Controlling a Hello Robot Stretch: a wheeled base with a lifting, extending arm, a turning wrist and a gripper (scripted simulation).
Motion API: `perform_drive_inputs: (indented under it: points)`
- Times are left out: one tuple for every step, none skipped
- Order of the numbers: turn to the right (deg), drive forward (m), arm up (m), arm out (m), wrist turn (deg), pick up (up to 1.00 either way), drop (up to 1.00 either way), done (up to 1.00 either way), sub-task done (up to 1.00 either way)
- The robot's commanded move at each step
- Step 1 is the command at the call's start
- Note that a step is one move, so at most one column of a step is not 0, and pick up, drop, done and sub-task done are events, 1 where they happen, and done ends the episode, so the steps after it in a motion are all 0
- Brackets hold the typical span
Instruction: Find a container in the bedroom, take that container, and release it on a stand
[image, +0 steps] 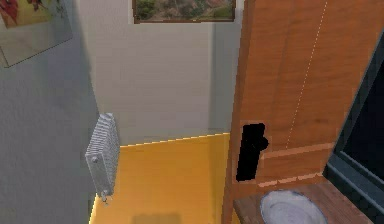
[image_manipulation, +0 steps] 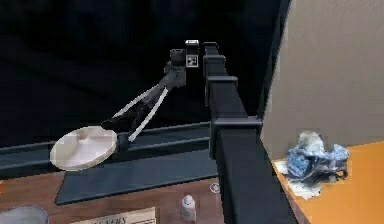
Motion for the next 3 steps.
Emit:
perform_drive_inputs:
  points:
    - [0.0, 0.00, 0.00, 0.00, 0.0, 0.00, 1.00, 0.00, 0.00]
    - [0.0, 0.00, 0.00, -0.10, 0.0, 0.00, 0.00, 0.00, 0.00]
    - [0.0, 0.00, 0.00, 0.00, 0.0, 0.00, 0.00, 1.00, 0.00]
